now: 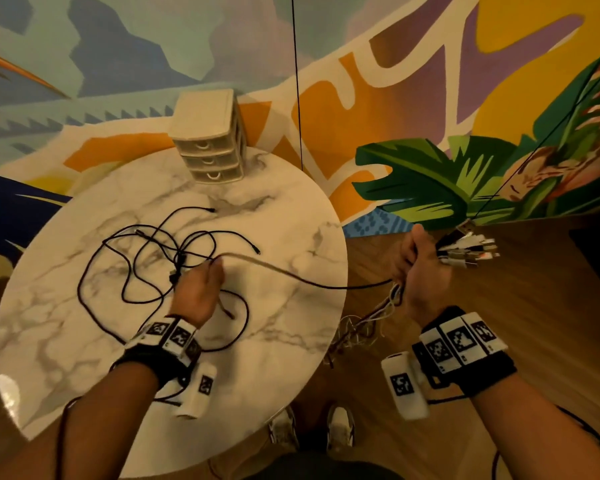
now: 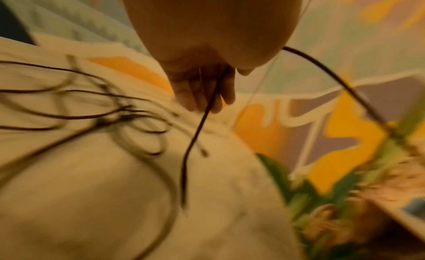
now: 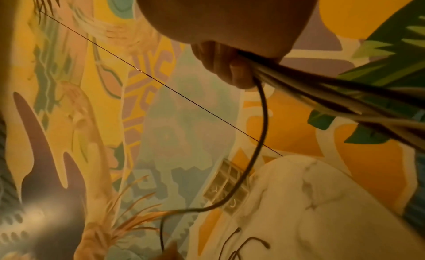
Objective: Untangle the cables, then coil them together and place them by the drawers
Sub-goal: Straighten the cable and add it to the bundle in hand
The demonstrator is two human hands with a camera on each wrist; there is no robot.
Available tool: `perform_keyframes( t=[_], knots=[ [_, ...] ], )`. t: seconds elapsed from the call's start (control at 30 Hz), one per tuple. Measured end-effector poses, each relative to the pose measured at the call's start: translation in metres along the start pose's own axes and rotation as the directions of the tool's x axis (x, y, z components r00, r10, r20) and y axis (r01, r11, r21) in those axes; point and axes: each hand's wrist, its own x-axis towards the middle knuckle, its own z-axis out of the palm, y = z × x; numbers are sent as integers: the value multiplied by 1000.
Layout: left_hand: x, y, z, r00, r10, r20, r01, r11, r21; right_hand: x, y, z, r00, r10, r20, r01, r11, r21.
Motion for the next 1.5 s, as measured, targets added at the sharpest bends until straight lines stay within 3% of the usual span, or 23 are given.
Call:
perform_keyframes(
  t=[0.07, 0.17, 0.23, 0.3, 0.4, 0.47, 0.5, 0.57, 0.6, 0.67, 0.7, 0.77, 0.83, 0.93, 1.0, 1.07, 1.13, 1.17, 1.23, 1.3, 1.43, 1.47, 1.5],
  knots=[
    [-10, 50, 4, 997, 44, 63, -31, 980, -196, 2, -1, -1, 995, -74, -68, 70, 996, -52],
    [-39, 107, 33, 939, 102, 328, 8, 948, -319, 6, -9, -8, 996, -38, -77, 29, 994, -109],
    [-59, 118, 64, 847, 172, 503, -70, 974, -214, 7, -16, -15, 995, 32, -96, -41, 995, -86],
    [-80, 109, 97, 735, 192, 651, -253, 967, 1, 6, -23, -23, 994, 66, -92, -70, 997, -43],
    [-109, 91, 130, 500, -30, 865, -471, 829, 301, 1, -26, -36, 996, 73, -53, -77, 995, -61],
    [-115, 88, 138, 401, -174, 900, -459, 812, 361, -3, -24, -47, 995, 99, -15, -100, 991, -84],
    [-114, 92, 137, 395, -169, 903, -441, 828, 347, -6, -23, -52, 992, 124, 1, -124, 987, -103],
    [-102, 112, 126, 464, 0, 886, -475, 844, 249, -11, -20, -57, 989, 144, 44, -136, 979, -152],
    [-93, 129, 121, 523, 142, 840, -490, 857, 161, -13, -20, -59, 989, 126, 73, -110, 975, -196],
    [-82, 168, 112, 625, 468, 625, -520, 847, -115, -16, -22, -59, 983, 63, 170, -9, 954, -301],
    [-78, 190, 107, 647, 572, 505, -524, 814, -251, -16, -23, -58, 974, 44, 224, 31, 946, -322],
    [-72, 227, 101, 624, 675, 395, -535, 737, -414, -15, -30, -58, 957, 14, 290, 101, 921, -376],
    [-68, 252, 97, 629, 674, 388, -444, 721, -533, -10, -38, -59, 951, -7, 310, 137, 906, -400],
    [-63, 267, 97, 663, 588, 463, -113, 690, -715, -1, -55, -69, 931, 37, 362, 60, 966, -253],
    [-61, 275, 94, 748, 498, 438, 13, 649, -761, 2, -55, -76, 864, 95, 495, -11, 986, -169],
    [-53, 284, 84, 812, 416, 409, 65, 633, -772, -8, -34, -77, 786, 185, 590, -71, 975, -212],
    [-44, 291, 73, 851, 384, 358, -5, 688, -726, -14, 7, -77, 802, 277, 529, -34, 905, -423],
    [-39, 291, 70, 859, 417, 299, -137, 748, -649, -16, 28, -78, 834, 320, 449, -54, 858, -511],
    [-34, 292, 55, 792, 563, 235, -454, 802, -388, -13, 65, -90, 882, 402, 245, -171, 759, -628],
    [-31, 296, 30, 708, 660, 251, -667, 742, -71, -11, 93, -110, 875, 472, 110, -277, 673, -686],
    [-17, 296, -17, 571, 815, 104, -807, 532, 255, -10, 119, -139, 832, 549, -84, -356, 411, -839],
    [-18, 293, -18, 511, 854, 100, -832, 463, 304, -5, 118, -137, 811, 581, -73, -349, 379, -857],
    [-21, 289, -12, 456, 881, 125, -854, 393, 341, 1, 116, -133, 817, 570, -79, -367, 411, -834]
  ],
)
